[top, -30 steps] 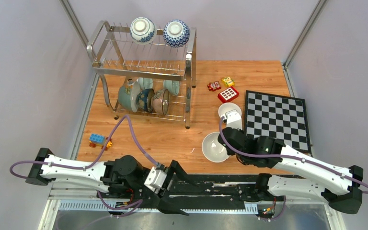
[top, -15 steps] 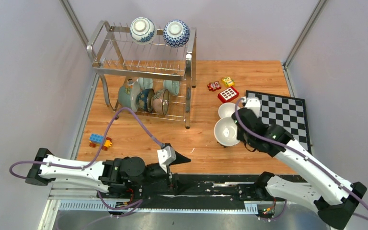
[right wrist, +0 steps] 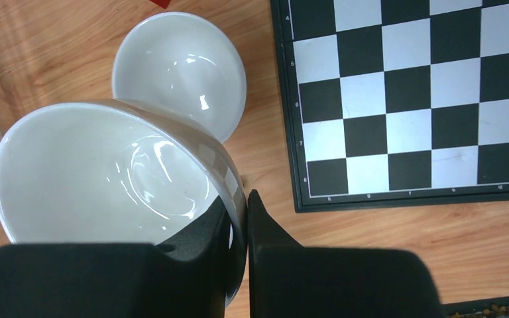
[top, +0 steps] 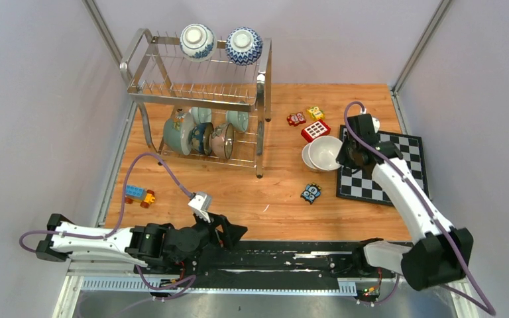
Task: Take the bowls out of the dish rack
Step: Place the bowl with the bowl.
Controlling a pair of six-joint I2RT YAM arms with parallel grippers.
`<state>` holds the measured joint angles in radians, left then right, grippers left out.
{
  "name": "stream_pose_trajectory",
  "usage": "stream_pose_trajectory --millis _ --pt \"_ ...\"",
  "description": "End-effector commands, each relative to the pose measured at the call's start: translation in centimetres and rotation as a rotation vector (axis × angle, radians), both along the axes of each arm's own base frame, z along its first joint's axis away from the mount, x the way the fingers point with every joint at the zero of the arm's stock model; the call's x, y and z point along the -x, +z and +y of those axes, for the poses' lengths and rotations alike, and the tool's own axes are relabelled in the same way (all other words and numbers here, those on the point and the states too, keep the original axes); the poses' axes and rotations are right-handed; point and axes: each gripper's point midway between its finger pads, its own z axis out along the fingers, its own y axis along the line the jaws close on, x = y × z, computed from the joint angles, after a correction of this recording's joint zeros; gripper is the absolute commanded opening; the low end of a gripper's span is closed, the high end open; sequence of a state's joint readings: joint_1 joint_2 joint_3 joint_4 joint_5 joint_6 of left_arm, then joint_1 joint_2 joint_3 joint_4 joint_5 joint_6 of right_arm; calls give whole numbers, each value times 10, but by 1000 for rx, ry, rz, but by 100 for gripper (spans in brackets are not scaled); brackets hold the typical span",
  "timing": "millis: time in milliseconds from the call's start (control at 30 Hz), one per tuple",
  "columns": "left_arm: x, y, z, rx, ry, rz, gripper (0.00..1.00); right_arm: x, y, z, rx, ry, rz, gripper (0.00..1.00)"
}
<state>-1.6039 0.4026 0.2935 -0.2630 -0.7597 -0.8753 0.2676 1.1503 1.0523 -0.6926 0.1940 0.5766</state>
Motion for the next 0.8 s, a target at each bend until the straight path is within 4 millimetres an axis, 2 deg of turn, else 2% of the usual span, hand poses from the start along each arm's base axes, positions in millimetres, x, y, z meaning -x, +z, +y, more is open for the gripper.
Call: stream_pose_trajectory --millis 0,167,367,767 --pt "-18 -10 27 -58 165 34 100 -39 11 6 -96 -11 -58 3" --pt "-19 -12 29 -153 172 22 100 -55 0 6 -78 -16 -24 3" --pt "-12 -16 11 -165 111 15 100 -70 -18 10 -73 -9 36 3" --pt "-10 -23 10 -176 103 24 100 -83 -41 3 -43 -3 107 3"
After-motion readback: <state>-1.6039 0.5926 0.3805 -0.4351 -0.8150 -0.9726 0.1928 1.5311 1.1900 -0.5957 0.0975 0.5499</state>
